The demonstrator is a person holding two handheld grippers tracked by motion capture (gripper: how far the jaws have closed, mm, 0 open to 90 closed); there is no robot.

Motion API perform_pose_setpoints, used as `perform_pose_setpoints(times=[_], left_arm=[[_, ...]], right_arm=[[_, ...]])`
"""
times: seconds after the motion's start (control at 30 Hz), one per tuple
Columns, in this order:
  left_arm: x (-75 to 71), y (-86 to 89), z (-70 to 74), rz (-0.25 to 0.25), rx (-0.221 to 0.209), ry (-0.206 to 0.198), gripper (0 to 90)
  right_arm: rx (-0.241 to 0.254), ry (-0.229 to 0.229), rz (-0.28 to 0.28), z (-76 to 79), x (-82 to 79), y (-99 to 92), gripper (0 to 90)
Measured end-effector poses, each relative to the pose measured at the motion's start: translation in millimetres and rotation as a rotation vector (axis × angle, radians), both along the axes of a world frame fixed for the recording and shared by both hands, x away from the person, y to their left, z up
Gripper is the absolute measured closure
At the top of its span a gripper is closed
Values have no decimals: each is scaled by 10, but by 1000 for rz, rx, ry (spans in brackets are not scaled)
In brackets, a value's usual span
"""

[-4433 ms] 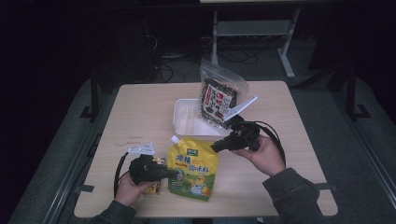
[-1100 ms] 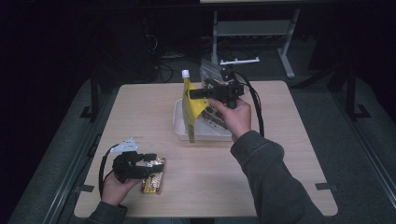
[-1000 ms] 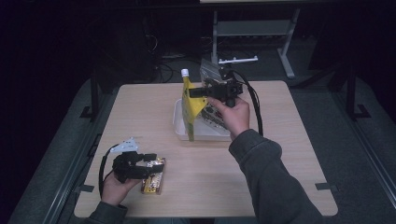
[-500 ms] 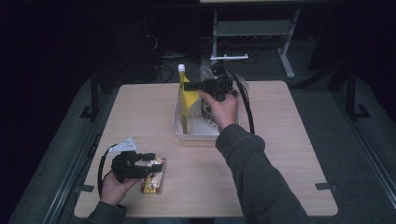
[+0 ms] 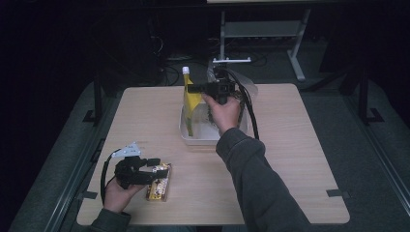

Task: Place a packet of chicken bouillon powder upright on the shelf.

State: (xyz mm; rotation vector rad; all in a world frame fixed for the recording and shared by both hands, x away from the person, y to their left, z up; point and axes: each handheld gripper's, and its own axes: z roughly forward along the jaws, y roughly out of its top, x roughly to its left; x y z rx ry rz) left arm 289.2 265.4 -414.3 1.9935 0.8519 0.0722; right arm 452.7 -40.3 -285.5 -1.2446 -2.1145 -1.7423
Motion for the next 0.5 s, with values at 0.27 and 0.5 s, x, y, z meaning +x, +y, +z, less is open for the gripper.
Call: perform_pose_setpoints(times=[0.27,0.5], left_arm=[[-7,1,2,0,9,0,350],[-3,10,3,0,7,3,347]], right_arm=[[-24,3,-16,-85,36,77,896],[-35,9,-27,-169,65,116,896]])
